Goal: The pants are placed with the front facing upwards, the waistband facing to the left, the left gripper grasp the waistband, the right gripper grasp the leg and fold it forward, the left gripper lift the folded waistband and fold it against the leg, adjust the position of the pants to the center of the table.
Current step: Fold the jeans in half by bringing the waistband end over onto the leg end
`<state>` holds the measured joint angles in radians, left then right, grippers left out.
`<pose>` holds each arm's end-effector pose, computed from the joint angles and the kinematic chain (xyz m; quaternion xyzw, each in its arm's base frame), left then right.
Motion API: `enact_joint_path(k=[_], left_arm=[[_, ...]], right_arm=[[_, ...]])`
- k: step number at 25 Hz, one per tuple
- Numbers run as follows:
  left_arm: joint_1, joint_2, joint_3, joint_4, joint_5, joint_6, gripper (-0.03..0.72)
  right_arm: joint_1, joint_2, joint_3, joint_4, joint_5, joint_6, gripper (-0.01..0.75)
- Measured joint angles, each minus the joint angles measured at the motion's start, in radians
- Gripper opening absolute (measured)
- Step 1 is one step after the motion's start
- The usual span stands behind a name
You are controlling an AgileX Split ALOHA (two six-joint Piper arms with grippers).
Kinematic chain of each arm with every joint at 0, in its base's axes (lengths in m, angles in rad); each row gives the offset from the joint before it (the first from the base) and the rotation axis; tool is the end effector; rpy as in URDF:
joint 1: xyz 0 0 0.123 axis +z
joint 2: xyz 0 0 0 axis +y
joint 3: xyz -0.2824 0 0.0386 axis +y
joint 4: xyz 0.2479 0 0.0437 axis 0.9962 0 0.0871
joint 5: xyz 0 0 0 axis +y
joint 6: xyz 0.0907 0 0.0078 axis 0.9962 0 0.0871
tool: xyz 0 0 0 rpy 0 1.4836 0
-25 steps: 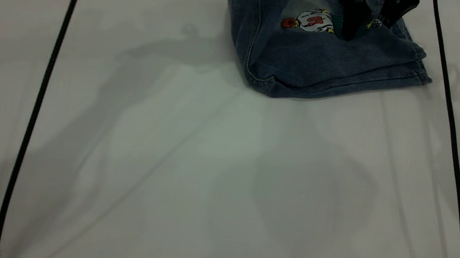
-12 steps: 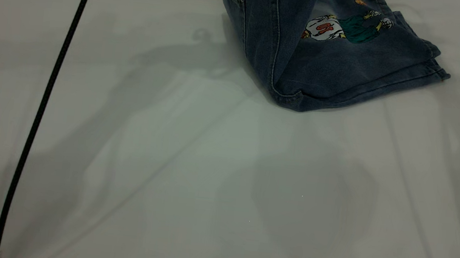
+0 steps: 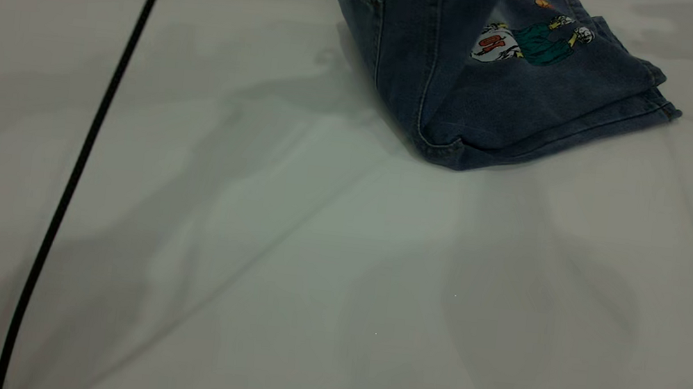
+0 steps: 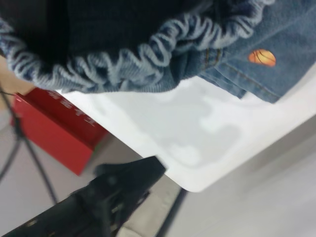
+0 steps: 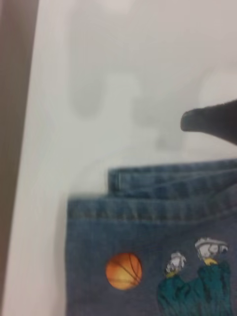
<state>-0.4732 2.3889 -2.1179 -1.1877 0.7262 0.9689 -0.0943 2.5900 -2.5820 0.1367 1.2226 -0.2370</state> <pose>0.4602 -0.2987 0.2289 0.3108 0.7705 -0.4063 0.3802 0.5452 -0.0398 0.1977 -0.0604 0.9731 0.0319 0.2198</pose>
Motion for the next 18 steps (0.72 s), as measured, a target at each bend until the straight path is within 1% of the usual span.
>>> enact_joint_path(k=[2, 6, 10, 12, 14, 18], left_arm=[[-0.032, 0.016, 0.0, 0.0, -0.066, 0.011, 0.057], [-0.1, 0.061, 0.0, -0.013, -0.223, 0.071, 0.059], [-0.157, 0.103, 0.0, -0.099, -0.401, 0.182, 0.059], [-0.183, 0.117, 0.0, -0.139, -0.467, 0.258, 0.059], [-0.21, 0.13, 0.0, -0.184, -0.514, 0.346, 0.061], [-0.243, 0.147, 0.0, -0.29, -0.567, 0.529, 0.075]], right_arm=[[-0.016, 0.0, 0.0, -0.001, 0.0, 0.0, 0.483], [-0.018, 0.0, 0.0, -0.003, 0.0, 0.0, 0.483], [-0.015, 0.001, 0.0, 0.004, 0.0, 0.0, 0.483], [-0.015, 0.002, 0.0, 0.018, 0.0, 0.0, 0.483], [-0.015, 0.002, 0.0, 0.025, 0.0, 0.0, 0.483], [-0.015, 0.002, 0.0, 0.053, -0.001, 0.0, 0.483]])
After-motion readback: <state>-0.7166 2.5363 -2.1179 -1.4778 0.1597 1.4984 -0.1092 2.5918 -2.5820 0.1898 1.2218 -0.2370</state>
